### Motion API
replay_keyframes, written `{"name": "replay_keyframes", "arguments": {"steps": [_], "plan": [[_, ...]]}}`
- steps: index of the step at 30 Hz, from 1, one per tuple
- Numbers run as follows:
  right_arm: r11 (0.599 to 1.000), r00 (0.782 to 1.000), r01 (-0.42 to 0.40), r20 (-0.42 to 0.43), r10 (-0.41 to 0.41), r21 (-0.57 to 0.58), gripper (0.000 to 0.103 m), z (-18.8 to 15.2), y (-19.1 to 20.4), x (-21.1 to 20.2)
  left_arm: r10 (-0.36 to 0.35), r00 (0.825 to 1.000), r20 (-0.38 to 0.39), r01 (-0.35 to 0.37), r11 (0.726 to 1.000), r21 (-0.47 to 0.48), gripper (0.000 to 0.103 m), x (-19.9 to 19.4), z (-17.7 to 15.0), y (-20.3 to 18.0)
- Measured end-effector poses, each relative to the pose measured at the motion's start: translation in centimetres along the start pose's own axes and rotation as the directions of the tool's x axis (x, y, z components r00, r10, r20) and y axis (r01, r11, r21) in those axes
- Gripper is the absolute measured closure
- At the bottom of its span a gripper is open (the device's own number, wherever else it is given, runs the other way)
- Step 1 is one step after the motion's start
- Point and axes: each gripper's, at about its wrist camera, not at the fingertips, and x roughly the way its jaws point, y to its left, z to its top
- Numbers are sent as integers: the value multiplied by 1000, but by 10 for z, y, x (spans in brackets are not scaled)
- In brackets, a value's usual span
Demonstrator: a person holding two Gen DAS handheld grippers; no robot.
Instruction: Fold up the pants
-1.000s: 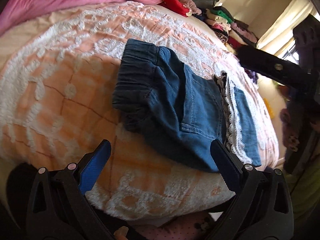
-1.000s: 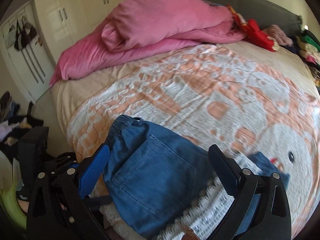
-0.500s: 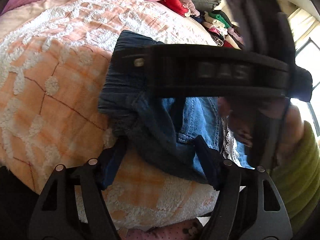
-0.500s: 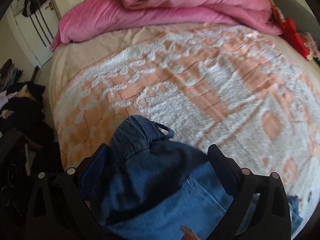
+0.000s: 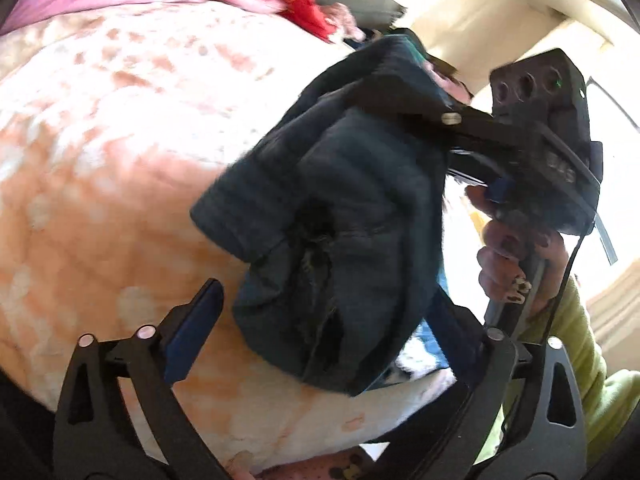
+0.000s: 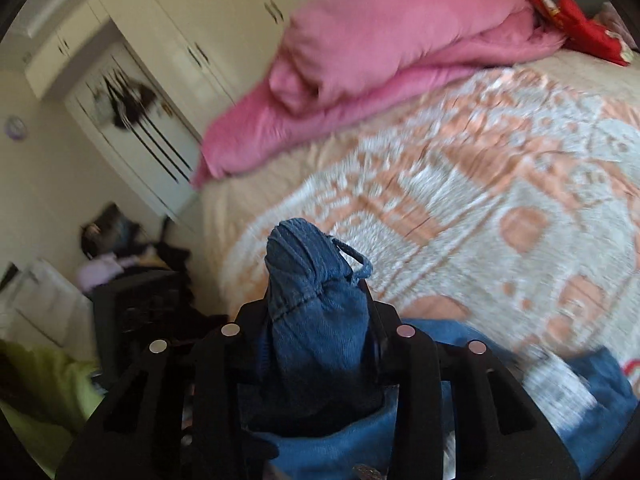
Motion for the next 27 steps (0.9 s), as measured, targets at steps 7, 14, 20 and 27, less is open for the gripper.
{"name": "replay_keyframes", "arguments": {"steps": [7, 14, 20, 27], "plan": [[1000, 993, 3, 118, -5, 15, 48, -31, -22, -76, -122, 991, -48, 126, 987, 98, 10, 24, -4, -65], [939, 947, 197, 193, -257, 283, 16, -103, -71, -141, -159, 972, -170, 196, 953, 231, 10, 46, -34, -109], [889, 924, 275, 154, -349, 365, 11, -143, -72, -141, -42, 973, -226, 117, 938, 327, 10, 81, -45, -125], [794, 848, 512, -42, -529, 327, 13, -153, -77, -107, -7, 981, -192, 78, 927, 366, 10, 70, -44, -130]]}}
